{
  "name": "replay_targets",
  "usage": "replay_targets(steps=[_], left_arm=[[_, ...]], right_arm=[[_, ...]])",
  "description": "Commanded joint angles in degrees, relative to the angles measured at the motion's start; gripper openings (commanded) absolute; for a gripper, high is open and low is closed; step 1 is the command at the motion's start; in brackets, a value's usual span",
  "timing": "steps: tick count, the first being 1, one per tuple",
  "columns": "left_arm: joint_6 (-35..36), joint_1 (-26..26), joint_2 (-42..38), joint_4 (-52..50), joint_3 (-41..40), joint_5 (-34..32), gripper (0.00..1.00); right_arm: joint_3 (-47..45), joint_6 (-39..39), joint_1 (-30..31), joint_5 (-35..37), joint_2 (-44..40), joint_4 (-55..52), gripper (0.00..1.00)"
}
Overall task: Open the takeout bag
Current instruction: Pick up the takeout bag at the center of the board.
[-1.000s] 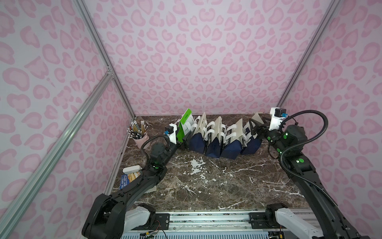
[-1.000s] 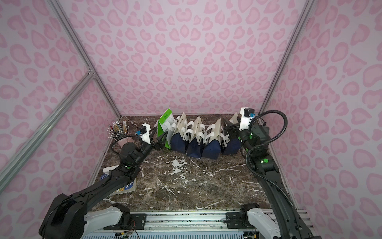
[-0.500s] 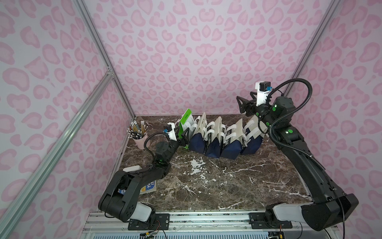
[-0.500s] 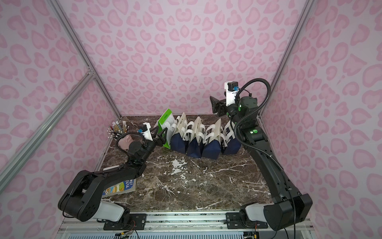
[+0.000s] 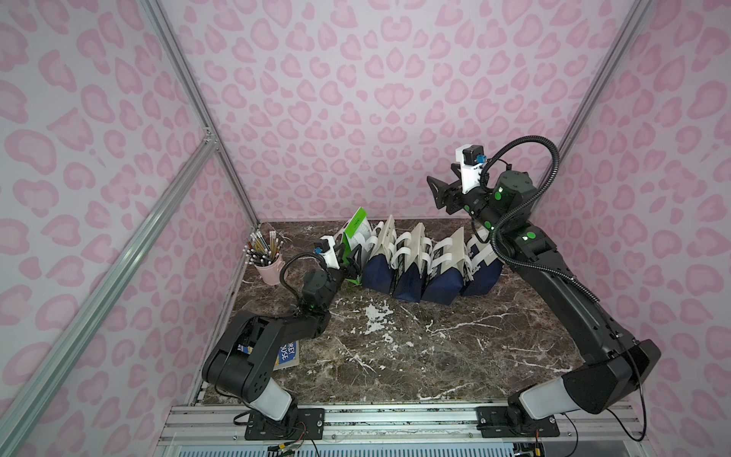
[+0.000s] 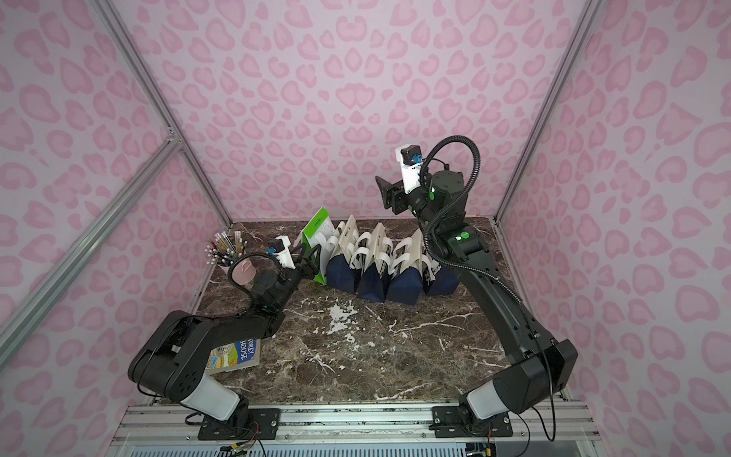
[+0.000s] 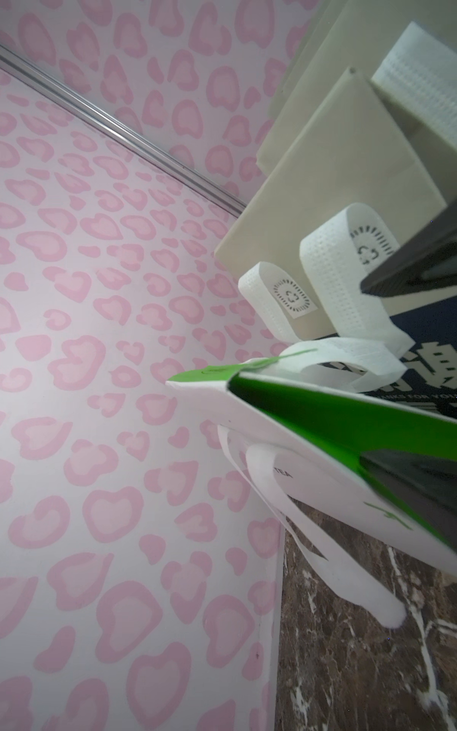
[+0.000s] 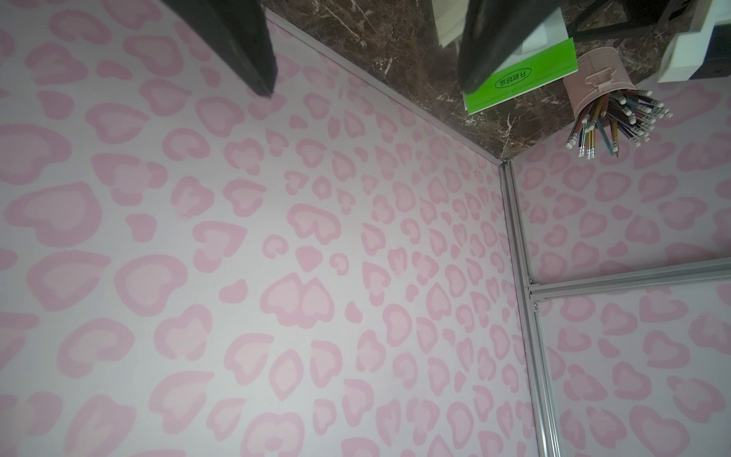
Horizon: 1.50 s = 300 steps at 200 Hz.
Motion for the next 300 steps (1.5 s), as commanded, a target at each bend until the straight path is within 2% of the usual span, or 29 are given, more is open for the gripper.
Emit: replay_targets(steps=[1,27,45,60,105,130,158,162,181,206,222,242,271,300], left_arm=[[-1.73,0.22,1.54,4.23,1.01,-0.57,0.61],[-2.58,0.37,4.37,6.19,2.04,-0.75,0.59],[-3.12,0.37,6.49,7.71,2.91,-0.88,0.54],[-3.98,0.41,8.22,8.62,3.83,-1.41,0.53],[-4.91,0.37,12.69,11.07,6.58,-0.72,0.53],[-4.73,0.42,14.58,12.44,8.02,0.19,0.48],[-4.63,0.37,16.37,14.38,8.90,0.60,0.38],[-4.60,0.41,16.56,14.67,8.99,0.60,0.34],[-4.49,0.28,17.39,16.37,8.76,-0.68,0.25],[-3.57,-0.05,17.97,17.22,8.83,-2.42,0.06],[-2.22,-0.59,17.27,17.08,8.78,-4.03,0.05],[0.82,-2.21,14.28,15.42,7.81,-6.74,0.05],[4.28,-4.31,8.22,12.34,5.13,-9.64,0.05],[6.89,-6.28,1.46,9.59,2.04,-13.64,0.05]], right_arm=[[1.18,-2.49,1.59,2.21,0.39,0.74,0.74],[1.59,-4.43,3.83,3.76,0.96,0.10,0.72],[1.70,-5.51,4.97,3.34,1.21,0.01,0.73],[1.22,-6.48,5.51,0.93,1.02,0.29,0.73],[0.91,-9.18,7.73,1.79,1.43,-0.21,0.72],[0.84,-9.18,8.31,2.09,2.02,-0.54,0.71],[0.56,-8.87,9.20,2.30,2.58,-0.61,0.70],[0.56,-8.70,9.37,2.28,2.64,-0.60,0.70],[0.73,-7.93,10.27,1.98,2.92,-0.91,0.69],[-0.24,-8.13,11.68,1.93,2.94,-0.30,0.65],[-2.24,-9.54,12.41,1.46,2.77,1.41,0.61],[-4.41,-11.95,14.61,5.02,2.84,4.04,0.62],[-6.49,-16.57,18.69,9.47,3.80,7.03,0.70],[-7.11,-15.07,20.10,8.61,5.28,9.93,0.74]])
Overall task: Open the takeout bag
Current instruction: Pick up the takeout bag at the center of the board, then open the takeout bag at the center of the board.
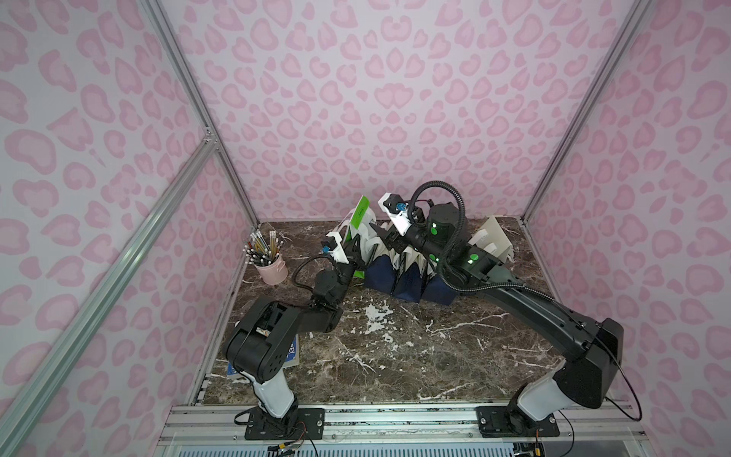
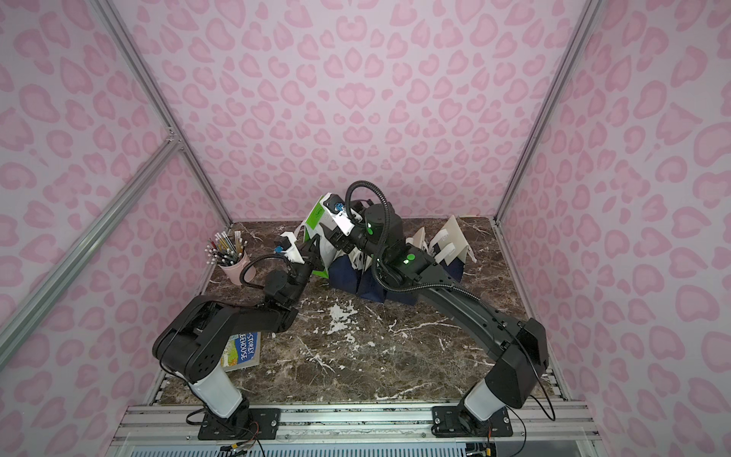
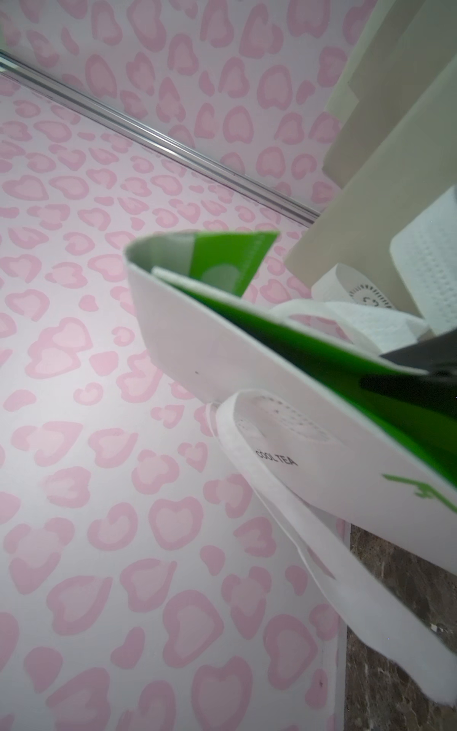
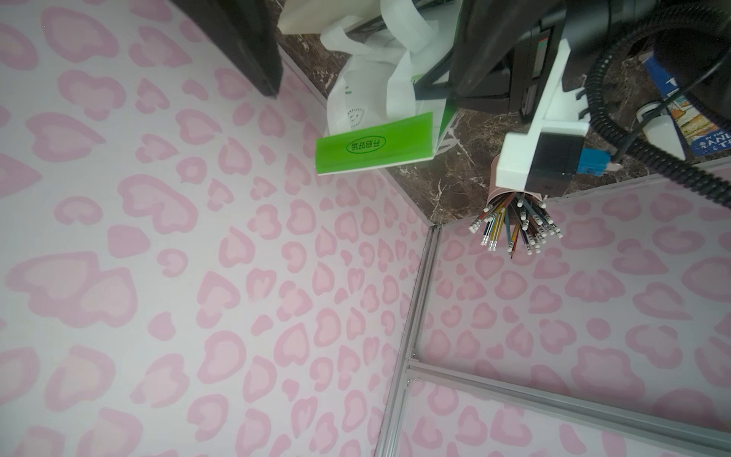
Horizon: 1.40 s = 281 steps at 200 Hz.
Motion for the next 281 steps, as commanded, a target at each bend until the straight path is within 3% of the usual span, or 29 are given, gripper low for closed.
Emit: replay_targets(steps=[1,59,162,281], left_arm=[[3.71,-1.12,-4.17,-2.19,-1.86,-4.56,0.05],[7.12,-3.40,-11.62,-8.22,-2.42,-7.54,0.05],[7.22,-4.54,-12.72,-8.16,-5.06,-8.61,0.05],[8.31,-4.98,-12.90,-8.84,-5.40,-8.29,0.05]], right_arm=[[-0.13,-0.36,0.63,1.30,1.02,6.04,0.74],[1.81,0.25,3.79,0.78,4.91,7.29,0.71],[2.90,-1.01,6.10,4.24,9.06,7.67,0.63],[5.95,-2.69,6.53,14.38,13.13,9.02,0.44]])
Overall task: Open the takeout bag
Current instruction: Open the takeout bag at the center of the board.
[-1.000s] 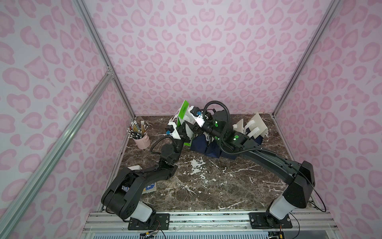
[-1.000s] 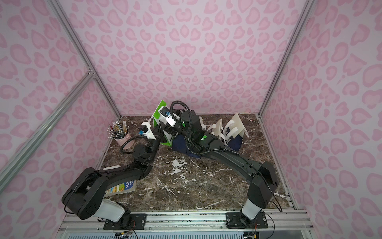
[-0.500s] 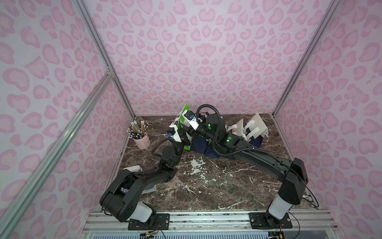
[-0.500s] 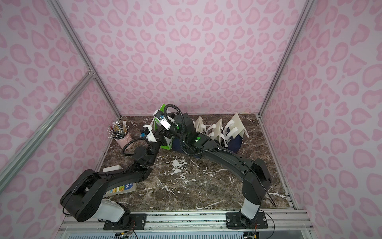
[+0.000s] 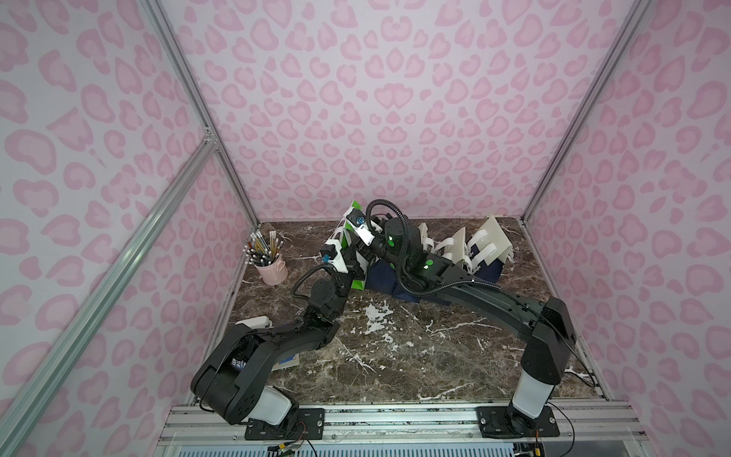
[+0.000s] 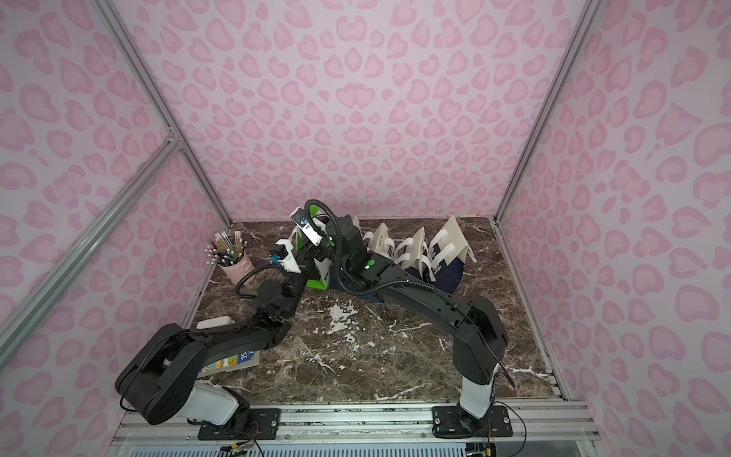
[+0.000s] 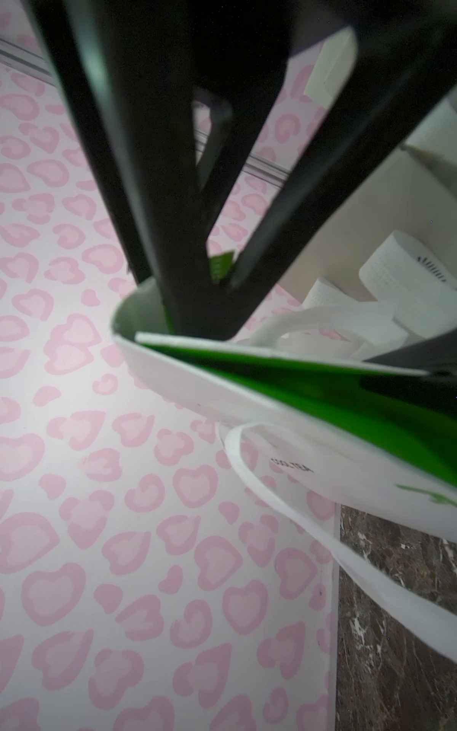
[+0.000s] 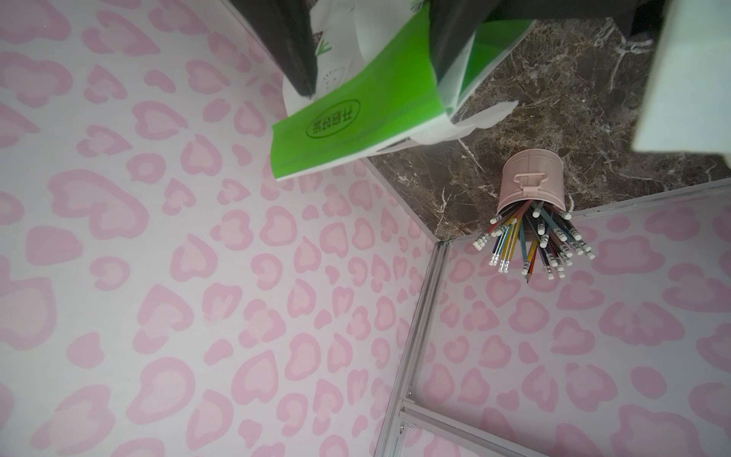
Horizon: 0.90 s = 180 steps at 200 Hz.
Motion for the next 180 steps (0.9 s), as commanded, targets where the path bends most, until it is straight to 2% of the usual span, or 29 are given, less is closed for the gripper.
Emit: replay_targets(steps=[1,43,104,116,137,160,180], left_arm=[[0.95,-0.20,-0.56,0.68,0.00,0.14,0.05],[1.28,-0.80,-1.40,0.30,-1.08,-0.11,0.05],[1.89,-1.93,-3.42,-0.82,-3.35,-1.17,0.05],[2.03,-2.01,-3.77,-1.08,-3.79,-1.17,0.05],[1.75,-2.09,-4.03,-1.38,-4.39,-1.60,0.05],[1.20,-2.12,-3.29,-2.95,-4.24,-3.41,0.05],[0.95,-2.55,-1.75,-6.58,-3.06,-7.70,0.05]], right_arm=[[0.83,-0.92,0.18,3.36,0.14,3.41,0.44],[1.86,-2.99,0.50,6.02,1.83,4.76,0.39],[3.07,-4.36,0.49,5.66,4.90,6.15,0.31],[3.20,-4.63,0.51,5.27,5.32,6.23,0.25],[4.00,-4.72,0.49,4.30,6.05,5.67,0.00],[5.08,-5.73,1.08,5.92,6.38,4.69,0.00],[5.49,-10.63,2.40,9.73,6.55,4.72,0.00]])
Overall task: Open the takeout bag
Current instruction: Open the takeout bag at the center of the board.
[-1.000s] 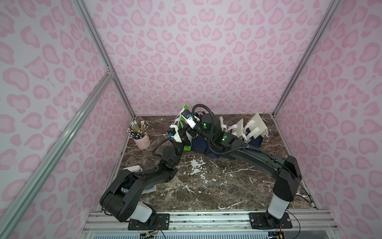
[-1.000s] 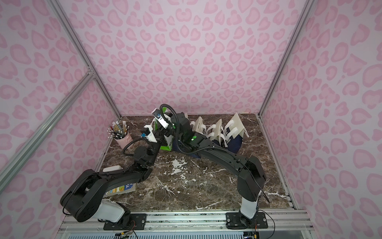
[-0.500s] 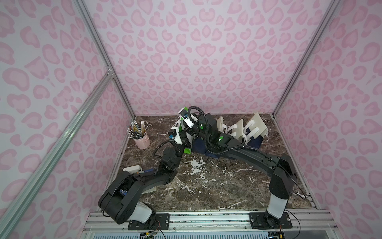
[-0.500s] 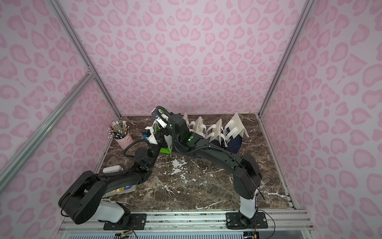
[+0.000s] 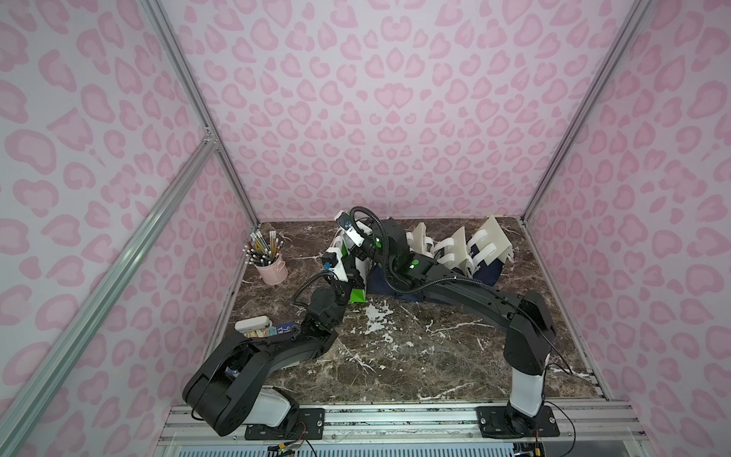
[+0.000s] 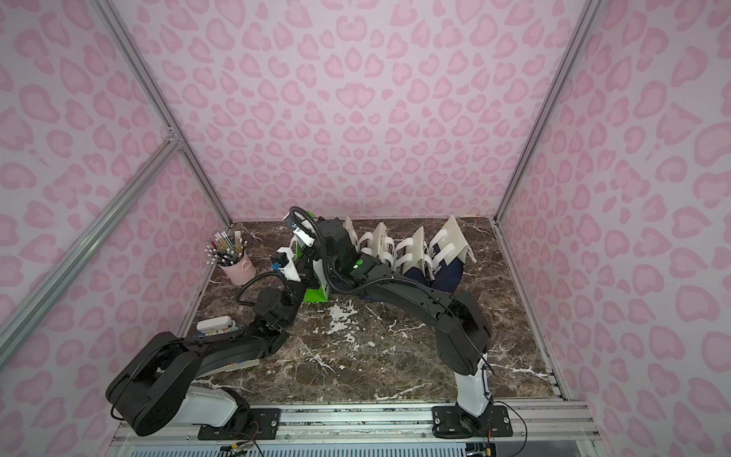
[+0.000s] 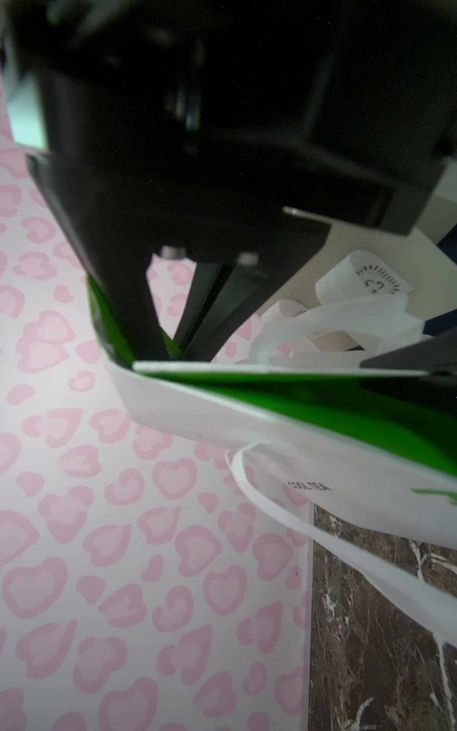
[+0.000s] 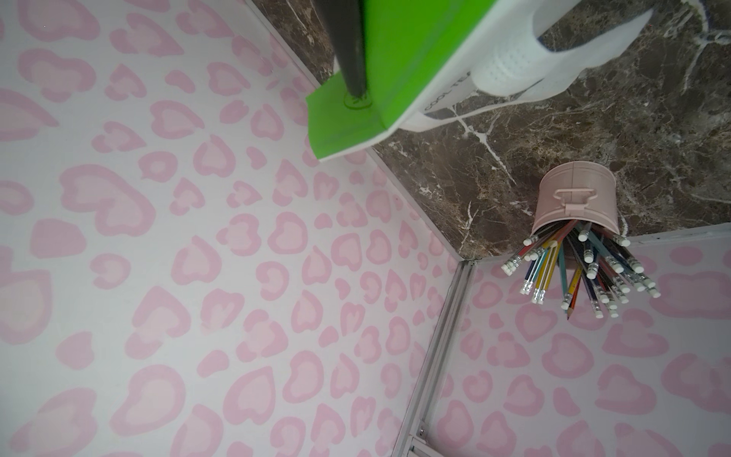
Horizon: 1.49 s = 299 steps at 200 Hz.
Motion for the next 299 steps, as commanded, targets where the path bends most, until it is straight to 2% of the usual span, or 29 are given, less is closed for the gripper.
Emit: replay_targets(steps=[1,52,106,115,125,148,159,190,214,264,299], left_arm=[[-0.59,-0.39,1.33,-4.81,1.12,-4.50,0.05],[-4.62,-0.60,5.06,-11.60,2.47,-12.34,0.05],[-7.99,-0.56,6.86,-12.96,2.53,-13.41,0.05],[-8.20,-0.56,7.00,-12.33,2.40,-12.87,0.05],[-8.27,-0.57,6.98,-11.13,2.21,-12.17,0.05],[-7.84,-0.56,7.06,-9.10,2.56,-10.63,0.05],[-7.43,-0.51,7.28,-8.89,3.29,-9.69,0.05],[-8.22,0.14,8.48,-8.08,4.36,-8.66,0.05],[-9.55,1.22,9.19,-6.65,4.21,-9.07,0.05],[-10.08,4.80,12.05,-0.10,4.29,-7.20,0.05],[-7.07,6.85,14.85,0.87,7.28,-5.54,0.05]], right_arm=[[1.34,-5.36,1.25,4.78,0.19,3.14,0.00],[0.67,-21.67,4.55,15.32,0.46,8.14,0.00],[1.43,-29.32,4.81,20.02,0.47,10.77,0.00],[1.99,-28.36,4.84,19.40,0.29,9.47,0.02],[3.13,-25.61,4.87,17.35,-0.04,6.21,0.15],[6.23,-15.94,4.96,11.63,-1.52,-3.01,0.57],[7.93,-11.48,4.96,10.11,-2.12,-6.37,0.66],[10.60,-3.34,4.88,7.56,-5.06,-12.06,0.76],[8.94,-0.93,4.71,10.41,-8.09,-13.89,0.77],[-8.56,7.89,0.98,19.79,-19.63,-10.60,0.75],[-18.17,10.59,-1.26,22.15,-27.02,-9.95,0.74]])
